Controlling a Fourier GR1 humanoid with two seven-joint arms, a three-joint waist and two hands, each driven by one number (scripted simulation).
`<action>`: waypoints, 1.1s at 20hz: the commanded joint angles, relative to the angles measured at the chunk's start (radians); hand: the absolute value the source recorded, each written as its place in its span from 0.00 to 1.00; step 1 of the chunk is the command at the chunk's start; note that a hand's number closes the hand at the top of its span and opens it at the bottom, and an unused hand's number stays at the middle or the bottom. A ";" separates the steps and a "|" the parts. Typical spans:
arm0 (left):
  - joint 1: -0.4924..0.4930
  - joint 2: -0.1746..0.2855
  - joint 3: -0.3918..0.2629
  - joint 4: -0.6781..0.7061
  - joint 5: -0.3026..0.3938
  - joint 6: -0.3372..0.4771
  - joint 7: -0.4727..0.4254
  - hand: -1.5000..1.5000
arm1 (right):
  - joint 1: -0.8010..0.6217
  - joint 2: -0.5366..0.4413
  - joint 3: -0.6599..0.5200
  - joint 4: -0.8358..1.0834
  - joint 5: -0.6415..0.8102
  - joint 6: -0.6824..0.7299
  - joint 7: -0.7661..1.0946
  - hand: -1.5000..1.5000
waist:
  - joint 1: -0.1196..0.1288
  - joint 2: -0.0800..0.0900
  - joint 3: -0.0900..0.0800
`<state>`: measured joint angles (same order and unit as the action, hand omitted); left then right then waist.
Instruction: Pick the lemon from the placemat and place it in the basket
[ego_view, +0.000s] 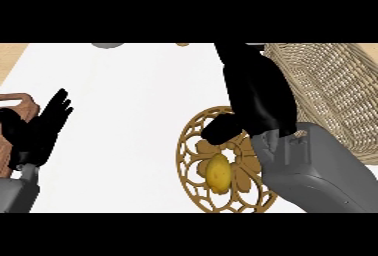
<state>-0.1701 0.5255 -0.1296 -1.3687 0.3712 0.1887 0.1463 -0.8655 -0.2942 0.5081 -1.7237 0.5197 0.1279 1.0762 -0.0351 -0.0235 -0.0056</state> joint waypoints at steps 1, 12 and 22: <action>-0.009 -0.002 -0.005 -0.013 -0.006 -0.003 0.010 0.50 | -0.096 -0.028 -0.095 -0.030 -0.166 0.256 0.224 0.00 | 0.005 0.004 0.003; 0.028 0.000 0.022 -0.038 -0.008 0.006 0.017 0.50 | 0.049 -0.165 -0.221 -0.321 -0.584 0.266 0.374 0.00 | -0.009 0.002 0.005; -0.011 -0.028 0.022 -0.001 -0.032 -0.033 0.012 0.50 | 0.391 -0.227 -0.152 -0.649 -0.417 0.100 0.284 0.00 | 0.014 0.018 0.005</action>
<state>-0.1735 0.5042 -0.1053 -1.3756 0.3494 0.1694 0.1527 -0.5805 -0.5186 0.3219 -2.2677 0.0389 0.2525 1.2009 -0.0294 -0.0104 -0.0006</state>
